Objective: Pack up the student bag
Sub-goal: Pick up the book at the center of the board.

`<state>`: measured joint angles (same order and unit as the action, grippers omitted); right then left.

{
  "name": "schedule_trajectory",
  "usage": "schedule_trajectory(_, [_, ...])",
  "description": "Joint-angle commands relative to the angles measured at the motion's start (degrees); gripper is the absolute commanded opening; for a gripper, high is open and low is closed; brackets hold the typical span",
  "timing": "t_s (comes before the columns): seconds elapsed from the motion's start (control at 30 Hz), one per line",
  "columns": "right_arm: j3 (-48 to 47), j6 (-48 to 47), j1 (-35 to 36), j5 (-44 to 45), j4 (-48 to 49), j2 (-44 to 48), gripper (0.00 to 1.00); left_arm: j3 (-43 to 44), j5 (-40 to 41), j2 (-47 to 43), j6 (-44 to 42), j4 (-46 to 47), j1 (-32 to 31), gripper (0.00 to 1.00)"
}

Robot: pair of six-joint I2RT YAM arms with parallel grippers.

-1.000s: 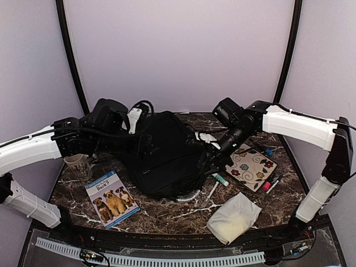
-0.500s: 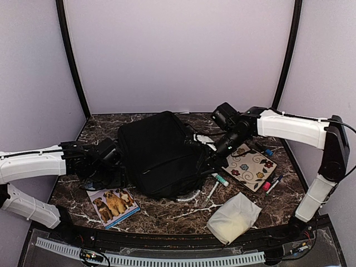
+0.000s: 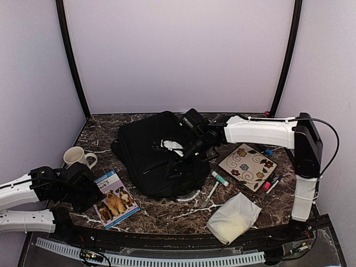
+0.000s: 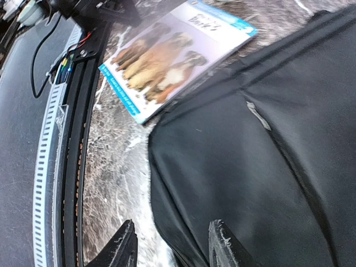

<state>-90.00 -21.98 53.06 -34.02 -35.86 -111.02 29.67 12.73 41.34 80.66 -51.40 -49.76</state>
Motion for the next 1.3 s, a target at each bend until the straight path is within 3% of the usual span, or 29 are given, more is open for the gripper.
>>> schedule_trajectory(0.0, [-1.1, 0.9, 4.0, 1.1, 2.6, -2.1, 0.43, -3.8, 0.9, -5.4, 8.4, -2.1, -0.1, 0.66])
schedule_trajectory(0.27, [-9.7, 8.1, 10.2, 3.7, 8.5, -10.1, 0.36, -2.1, 2.8, 1.0, 8.7, -6.8, -0.1, 0.67])
schedule_trajectory(0.4, [-16.8, 12.1, 11.8, 3.9, 11.1, -16.9, 0.36, -2.1, 4.5, 3.5, 9.3, -6.3, 0.0, 0.74])
schedule_trajectory(0.8, [-21.6, 17.6, 13.1, 6.0, 14.9, -28.1, 0.37, -8.0, 4.0, 5.8, 3.2, 8.8, 6.4, 0.64])
schedule_trajectory(1.07, [-21.9, 18.6, 13.2, 10.1, 16.0, -30.5, 0.41, -5.8, 2.0, 13.9, 1.2, 10.4, 7.7, 0.70])
schedule_trajectory(1.27, [-25.2, 21.8, 13.4, 19.6, 13.8, -34.2, 0.42, -6.8, 0.6, 15.9, 0.6, 14.5, 8.1, 0.71])
